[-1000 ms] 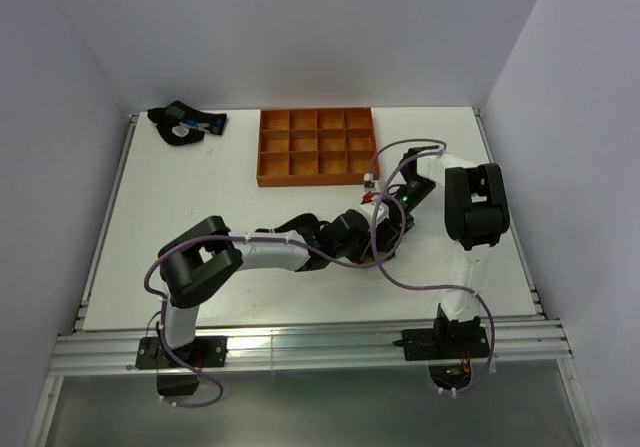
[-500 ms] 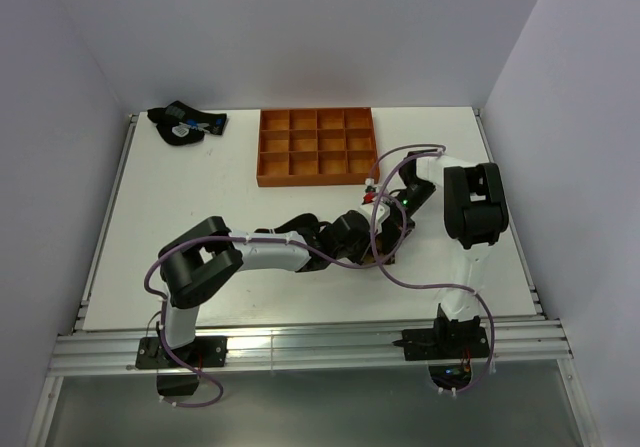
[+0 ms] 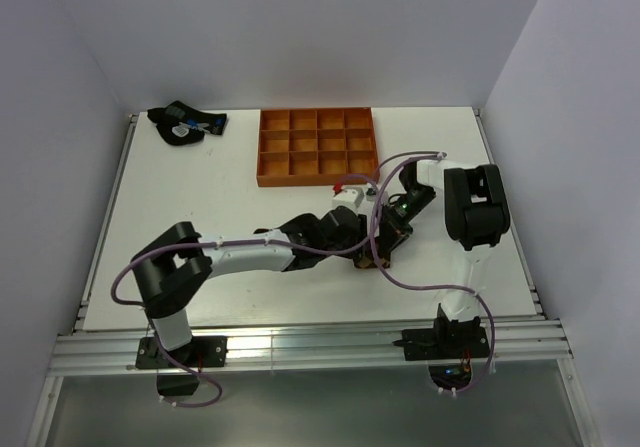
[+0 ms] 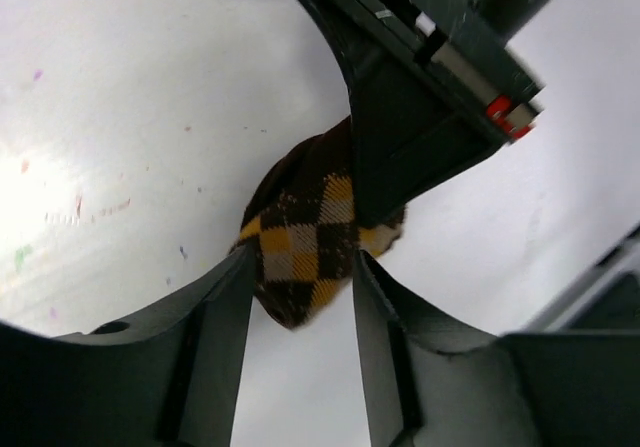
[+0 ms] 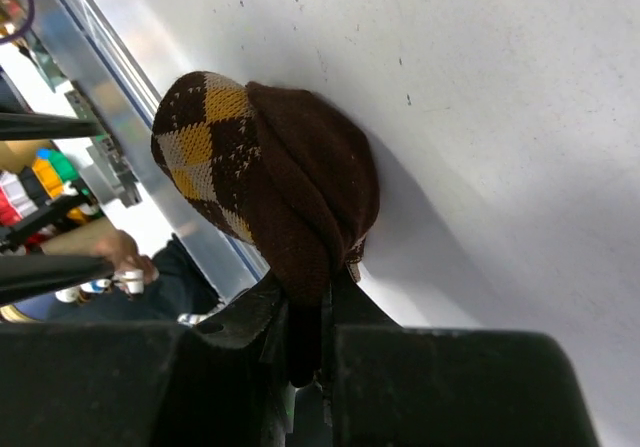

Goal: Roll the socks
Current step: Roll the sock at the center of the board, then pick up the sock at the center of the board.

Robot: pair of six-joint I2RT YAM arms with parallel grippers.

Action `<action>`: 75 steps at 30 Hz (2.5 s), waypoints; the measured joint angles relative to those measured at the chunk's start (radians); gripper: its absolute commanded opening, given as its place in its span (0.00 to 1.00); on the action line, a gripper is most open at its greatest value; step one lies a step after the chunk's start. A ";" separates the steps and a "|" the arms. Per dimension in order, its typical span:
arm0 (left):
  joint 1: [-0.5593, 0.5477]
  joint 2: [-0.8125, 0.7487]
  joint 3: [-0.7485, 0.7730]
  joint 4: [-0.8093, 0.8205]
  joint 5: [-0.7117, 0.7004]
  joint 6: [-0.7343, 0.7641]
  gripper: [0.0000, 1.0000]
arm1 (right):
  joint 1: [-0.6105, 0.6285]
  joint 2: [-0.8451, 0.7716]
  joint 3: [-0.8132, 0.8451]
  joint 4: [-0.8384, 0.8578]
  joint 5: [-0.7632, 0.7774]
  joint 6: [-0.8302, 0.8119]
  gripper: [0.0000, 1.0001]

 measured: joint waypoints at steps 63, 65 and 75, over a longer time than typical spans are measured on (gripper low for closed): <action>-0.091 0.077 -0.269 0.344 -0.197 -1.115 0.70 | -0.014 -0.026 -0.043 0.080 -0.056 0.088 0.00; -0.091 0.071 -0.272 0.339 -0.196 -1.116 0.71 | -0.016 -0.022 -0.039 0.076 -0.061 0.085 0.00; -0.072 0.071 -0.271 0.333 -0.192 -1.123 0.71 | -0.019 -0.008 -0.031 0.065 -0.085 0.049 0.00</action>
